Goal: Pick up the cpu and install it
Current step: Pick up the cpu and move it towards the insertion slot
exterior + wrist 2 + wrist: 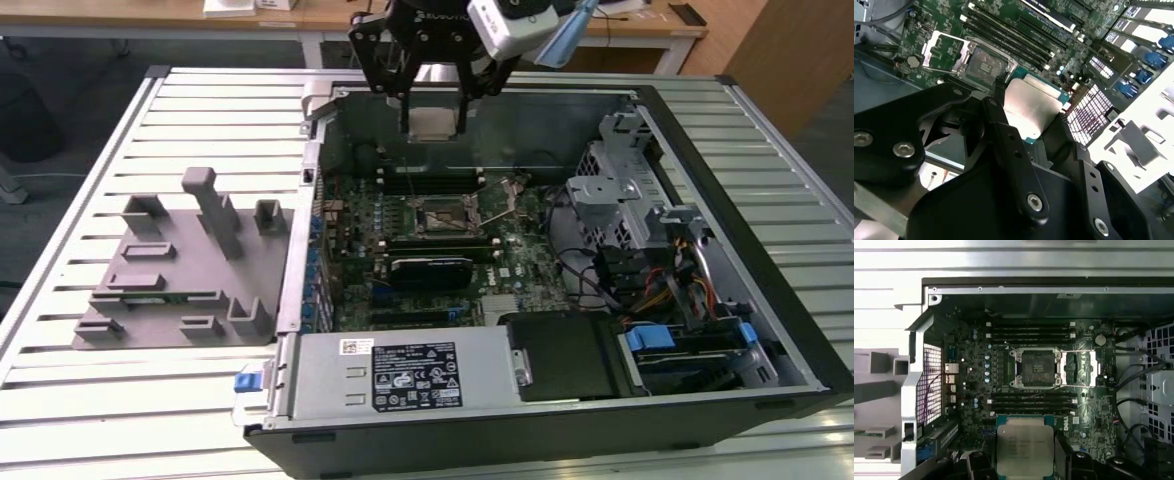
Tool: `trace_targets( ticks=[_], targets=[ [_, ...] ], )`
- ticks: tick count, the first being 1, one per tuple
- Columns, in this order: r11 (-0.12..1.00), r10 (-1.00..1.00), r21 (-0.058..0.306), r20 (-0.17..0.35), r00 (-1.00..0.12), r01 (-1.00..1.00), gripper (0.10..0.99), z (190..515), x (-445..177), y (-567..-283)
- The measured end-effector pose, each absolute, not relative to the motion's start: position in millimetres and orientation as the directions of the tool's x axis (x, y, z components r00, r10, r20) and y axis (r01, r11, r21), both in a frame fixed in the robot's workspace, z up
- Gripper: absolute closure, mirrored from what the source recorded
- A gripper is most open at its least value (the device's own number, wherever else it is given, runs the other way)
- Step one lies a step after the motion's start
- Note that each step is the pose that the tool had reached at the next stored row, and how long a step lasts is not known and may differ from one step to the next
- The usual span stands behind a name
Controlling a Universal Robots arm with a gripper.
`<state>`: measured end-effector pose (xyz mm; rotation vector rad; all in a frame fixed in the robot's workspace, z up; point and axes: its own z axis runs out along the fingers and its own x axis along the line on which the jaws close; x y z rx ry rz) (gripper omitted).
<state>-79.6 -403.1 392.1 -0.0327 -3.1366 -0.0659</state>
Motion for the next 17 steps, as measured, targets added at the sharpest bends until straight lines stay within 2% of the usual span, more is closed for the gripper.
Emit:
trace_targets(
  ticks=[17],
  targets=[
    [0.999, 0.021, 0.042, 0.009, -1.000, 0.021, 0.541, 373.4, -73.3, -399.2]
  ],
)
